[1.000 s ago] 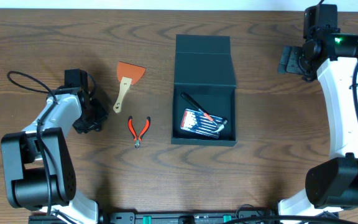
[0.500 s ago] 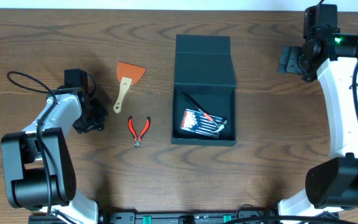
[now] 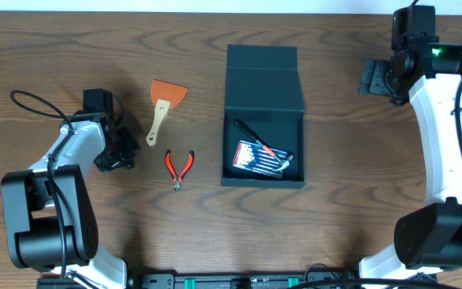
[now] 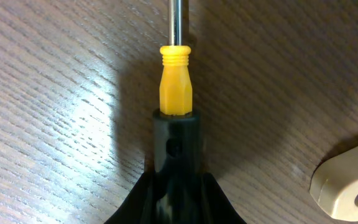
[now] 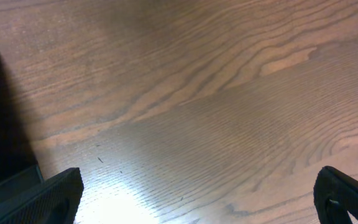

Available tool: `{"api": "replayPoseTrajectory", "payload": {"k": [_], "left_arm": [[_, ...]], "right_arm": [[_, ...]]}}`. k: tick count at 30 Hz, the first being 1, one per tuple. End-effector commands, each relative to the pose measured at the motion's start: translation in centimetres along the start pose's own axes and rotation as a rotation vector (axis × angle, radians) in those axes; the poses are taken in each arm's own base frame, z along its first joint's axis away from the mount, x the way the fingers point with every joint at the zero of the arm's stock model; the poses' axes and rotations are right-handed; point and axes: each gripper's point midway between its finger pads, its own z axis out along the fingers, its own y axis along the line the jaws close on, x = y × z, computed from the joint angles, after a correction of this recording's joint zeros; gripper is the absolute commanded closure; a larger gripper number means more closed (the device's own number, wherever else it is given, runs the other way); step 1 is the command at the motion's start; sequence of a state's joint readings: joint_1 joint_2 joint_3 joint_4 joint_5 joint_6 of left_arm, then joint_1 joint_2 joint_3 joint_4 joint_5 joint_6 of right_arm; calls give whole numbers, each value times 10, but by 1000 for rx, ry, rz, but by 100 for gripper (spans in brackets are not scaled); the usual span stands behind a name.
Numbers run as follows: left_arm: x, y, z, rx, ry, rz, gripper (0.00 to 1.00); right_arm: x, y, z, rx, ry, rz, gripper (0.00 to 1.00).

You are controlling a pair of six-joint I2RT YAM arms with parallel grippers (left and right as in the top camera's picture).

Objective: Pack container
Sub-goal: 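Lower the left gripper and close it on the screwdriver handle, then lift the screwdriver and carry it right into the black box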

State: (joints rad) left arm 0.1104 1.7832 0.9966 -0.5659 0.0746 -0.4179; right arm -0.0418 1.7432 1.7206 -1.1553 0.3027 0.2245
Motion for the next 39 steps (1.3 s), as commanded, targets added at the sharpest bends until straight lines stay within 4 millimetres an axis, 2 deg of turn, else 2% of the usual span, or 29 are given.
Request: {"api": "replayPoseTrajectory", "payload": {"k": [1,6,10,24,33,39], "left_arm": [[6,6,9,-20,29,30,94],[1,2,1,-4,-1,39,94],[-8,-2,-14,19,-49,42,94],[-29,-18,-91,140,-267,70,94],[-24,-42,-139,315,-348,128,94],[-10,-77,-165,476,-382,296,94]], "right_arm": [[-6,-2,-6,-1,-22,22,1],[-6,-2,-6,-1,-22,23,1],[-6,-2,-6,-1,-22,22,1],[-6,-2,-6,-1,-22,22,1],[-6,-2,-6,-1,-22,22,1],[-6,-2,-6,-1,-22,22,1]]}}
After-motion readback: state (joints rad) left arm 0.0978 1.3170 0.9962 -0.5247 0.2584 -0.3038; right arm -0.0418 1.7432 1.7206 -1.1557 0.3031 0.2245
